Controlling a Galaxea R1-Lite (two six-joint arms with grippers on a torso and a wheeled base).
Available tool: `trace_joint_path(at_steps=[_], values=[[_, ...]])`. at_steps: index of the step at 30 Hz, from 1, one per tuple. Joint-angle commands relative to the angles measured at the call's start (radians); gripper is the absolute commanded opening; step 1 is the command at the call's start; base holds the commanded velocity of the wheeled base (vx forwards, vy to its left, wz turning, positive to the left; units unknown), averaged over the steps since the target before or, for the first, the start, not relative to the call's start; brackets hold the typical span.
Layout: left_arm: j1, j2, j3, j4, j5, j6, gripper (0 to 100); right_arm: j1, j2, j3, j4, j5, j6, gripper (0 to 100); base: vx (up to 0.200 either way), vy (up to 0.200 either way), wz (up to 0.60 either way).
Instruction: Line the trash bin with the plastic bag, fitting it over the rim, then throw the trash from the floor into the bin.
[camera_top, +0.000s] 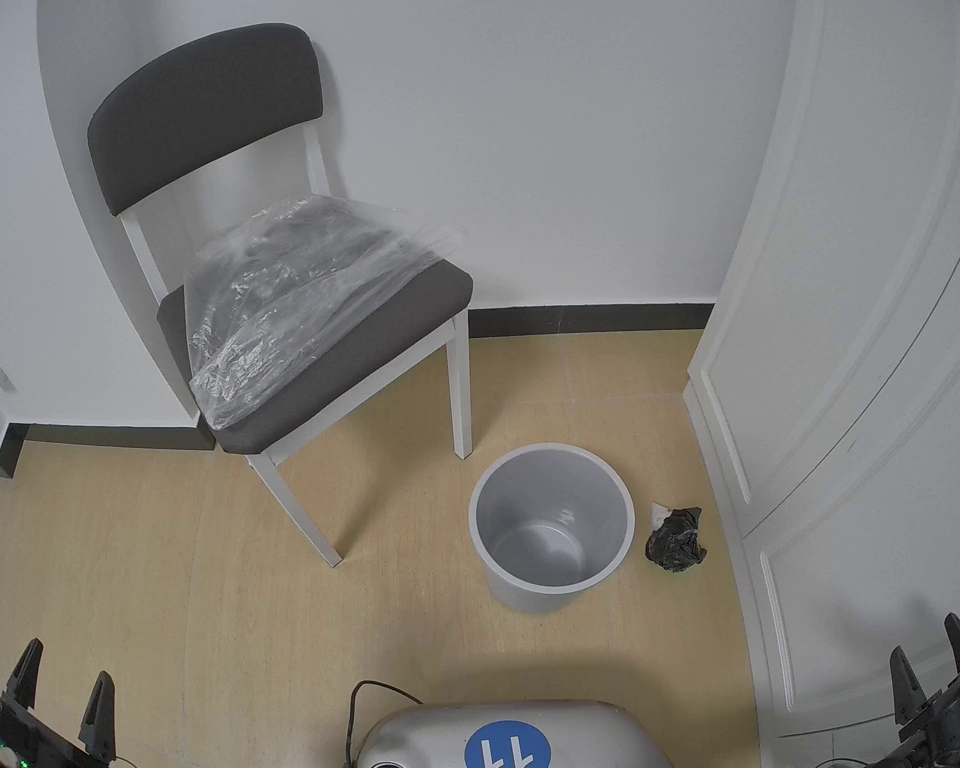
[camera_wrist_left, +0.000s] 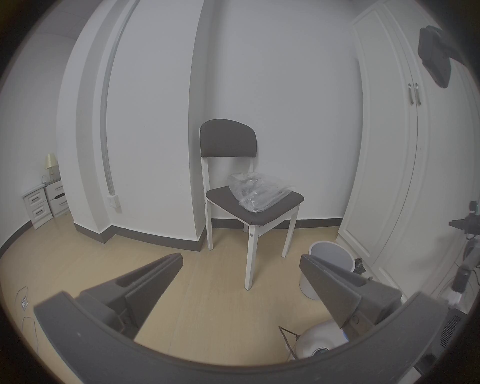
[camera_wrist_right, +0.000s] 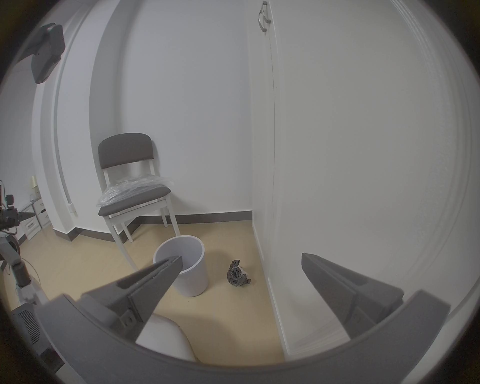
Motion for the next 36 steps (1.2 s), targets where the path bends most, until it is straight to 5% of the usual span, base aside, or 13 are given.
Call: trace_joint_path(at_steps=[1,36], values=[[0.0,-0.016,0.016,0.0,-0.001,0.006,100,0.0,-0.016,0.018,0.0,0.0,0.0,100,0.0,0.0,0.0],[0.002,-0.016,0.018,0.001,-0.024,0.079,100,-0.003,-0.016,0.018,0.003,0.014,-0.051,100,0.0,0.0,0.0]])
